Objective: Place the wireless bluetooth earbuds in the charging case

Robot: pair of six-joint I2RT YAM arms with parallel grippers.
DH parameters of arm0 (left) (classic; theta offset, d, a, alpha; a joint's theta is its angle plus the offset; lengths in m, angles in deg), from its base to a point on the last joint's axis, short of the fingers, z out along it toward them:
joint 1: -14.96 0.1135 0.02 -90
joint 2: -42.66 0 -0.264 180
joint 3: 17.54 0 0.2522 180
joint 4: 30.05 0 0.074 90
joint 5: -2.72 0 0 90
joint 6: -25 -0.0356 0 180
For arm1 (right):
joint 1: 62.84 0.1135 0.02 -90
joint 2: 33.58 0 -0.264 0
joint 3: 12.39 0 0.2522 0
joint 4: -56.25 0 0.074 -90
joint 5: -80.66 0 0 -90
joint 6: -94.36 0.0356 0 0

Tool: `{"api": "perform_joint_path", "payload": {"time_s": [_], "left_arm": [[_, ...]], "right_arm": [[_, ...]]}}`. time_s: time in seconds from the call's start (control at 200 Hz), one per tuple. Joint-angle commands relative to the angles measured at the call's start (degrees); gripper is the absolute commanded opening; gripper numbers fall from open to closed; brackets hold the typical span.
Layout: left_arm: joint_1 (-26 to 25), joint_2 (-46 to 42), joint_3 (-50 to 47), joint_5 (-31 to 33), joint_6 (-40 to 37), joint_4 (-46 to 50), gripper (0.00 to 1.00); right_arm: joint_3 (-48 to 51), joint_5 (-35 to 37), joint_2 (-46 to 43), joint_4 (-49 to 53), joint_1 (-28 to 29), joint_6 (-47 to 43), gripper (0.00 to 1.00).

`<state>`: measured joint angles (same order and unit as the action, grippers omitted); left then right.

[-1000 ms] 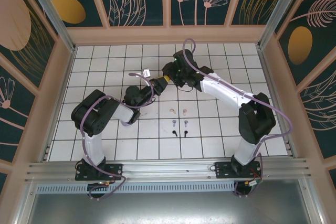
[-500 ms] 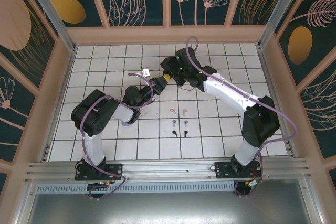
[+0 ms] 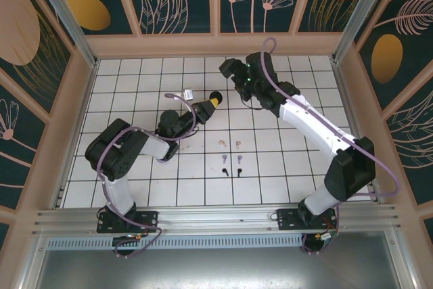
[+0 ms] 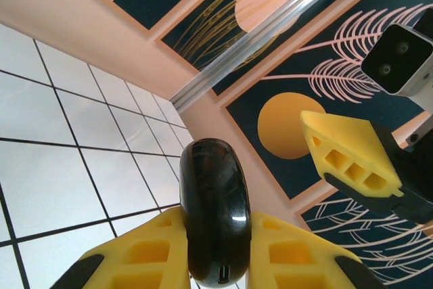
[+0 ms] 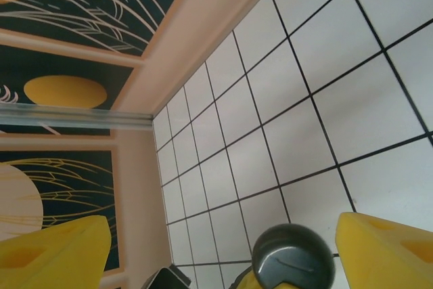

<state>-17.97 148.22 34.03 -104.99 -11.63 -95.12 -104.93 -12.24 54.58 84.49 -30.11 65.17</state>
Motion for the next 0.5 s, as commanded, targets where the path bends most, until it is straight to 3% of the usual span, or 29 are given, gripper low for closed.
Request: {"api": "perform_joint_path", "payload": {"time_s": [0.0, 0.39, 0.495], "left_arm": [[-0.12, -3.62, 0.58, -2.44, -3.26, 4.05, 0.0], [-0.12, -10.54, 7.98, -11.83, -11.67, 25.94, 0.0], [-0.11, -10.54, 10.27, -16.29, -12.96, 29.51, 0.0]], "right_arm": [[3.2, -0.18, -3.54, -2.38, -1.05, -3.47, 0.86], [17.45, -4.01, -13.83, -11.46, -7.34, -21.47, 0.86], [22.51, -8.76, -17.45, -15.56, -8.83, -29.09, 0.86]]}}
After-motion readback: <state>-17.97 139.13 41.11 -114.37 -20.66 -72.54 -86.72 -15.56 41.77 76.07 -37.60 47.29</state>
